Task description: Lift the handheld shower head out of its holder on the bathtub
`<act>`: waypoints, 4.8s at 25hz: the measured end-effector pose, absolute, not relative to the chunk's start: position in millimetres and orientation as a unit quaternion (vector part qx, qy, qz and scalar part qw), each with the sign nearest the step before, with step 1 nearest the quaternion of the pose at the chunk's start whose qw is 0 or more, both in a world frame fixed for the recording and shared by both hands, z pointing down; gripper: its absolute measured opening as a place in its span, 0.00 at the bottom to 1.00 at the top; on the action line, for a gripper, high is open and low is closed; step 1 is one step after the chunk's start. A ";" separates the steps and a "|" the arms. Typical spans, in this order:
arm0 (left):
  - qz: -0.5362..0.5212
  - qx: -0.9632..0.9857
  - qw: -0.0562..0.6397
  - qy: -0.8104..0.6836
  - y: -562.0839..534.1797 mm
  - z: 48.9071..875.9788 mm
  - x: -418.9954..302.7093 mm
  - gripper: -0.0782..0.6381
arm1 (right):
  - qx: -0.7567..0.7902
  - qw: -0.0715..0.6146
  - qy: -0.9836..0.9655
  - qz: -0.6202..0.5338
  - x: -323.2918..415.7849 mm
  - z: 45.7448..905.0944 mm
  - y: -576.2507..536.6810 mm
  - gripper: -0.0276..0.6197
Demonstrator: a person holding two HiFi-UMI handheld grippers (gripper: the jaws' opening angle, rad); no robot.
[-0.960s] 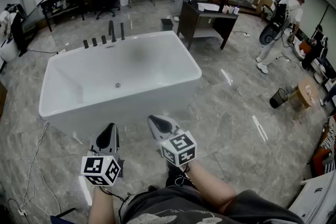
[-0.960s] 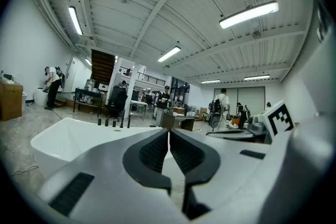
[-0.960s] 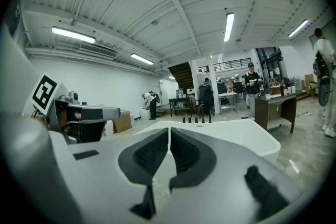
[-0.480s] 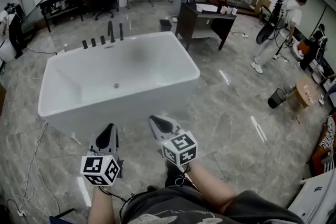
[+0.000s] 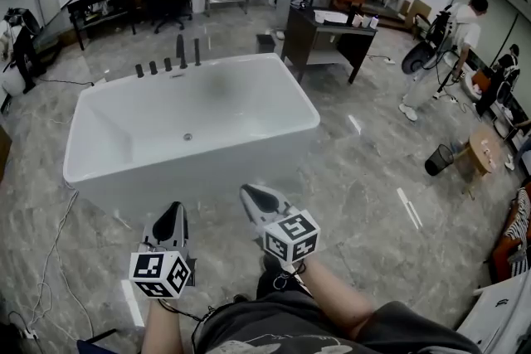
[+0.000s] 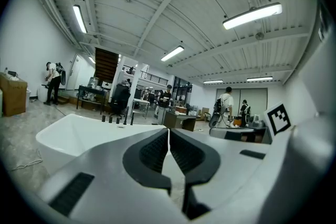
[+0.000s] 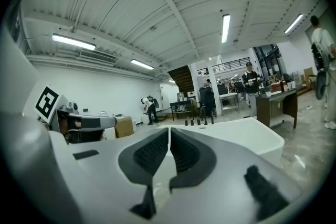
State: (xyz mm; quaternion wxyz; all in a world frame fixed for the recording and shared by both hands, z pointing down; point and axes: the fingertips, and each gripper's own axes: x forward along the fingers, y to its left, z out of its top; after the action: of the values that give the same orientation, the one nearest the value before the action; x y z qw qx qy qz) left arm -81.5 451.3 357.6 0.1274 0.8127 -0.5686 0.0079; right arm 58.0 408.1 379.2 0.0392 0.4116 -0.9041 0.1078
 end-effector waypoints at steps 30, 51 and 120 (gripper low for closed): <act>0.035 0.786 0.138 -0.601 284.2 382.7 -110.5 0.14 | 0.423 0.048 -0.893 0.149 64.0 413.0 221.2 0.09; 0.051 0.761 0.152 -0.629 69.5 385.0 -72.9 0.14 | 0.378 0.059 -0.906 0.181 96.4 432.8 -10.3 0.09; 0.055 0.777 0.215 -0.589 -394.3 492.8 -289.3 0.14 | 0.520 0.132 -0.823 0.187 -88.2 547.0 -480.6 0.09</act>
State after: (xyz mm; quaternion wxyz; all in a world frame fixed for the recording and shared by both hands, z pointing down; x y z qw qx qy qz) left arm -289.3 -394.3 492.8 0.2153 0.7766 -0.5894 0.0553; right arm -88.2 -480.6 547.0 0.1321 0.5198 -0.8231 0.1867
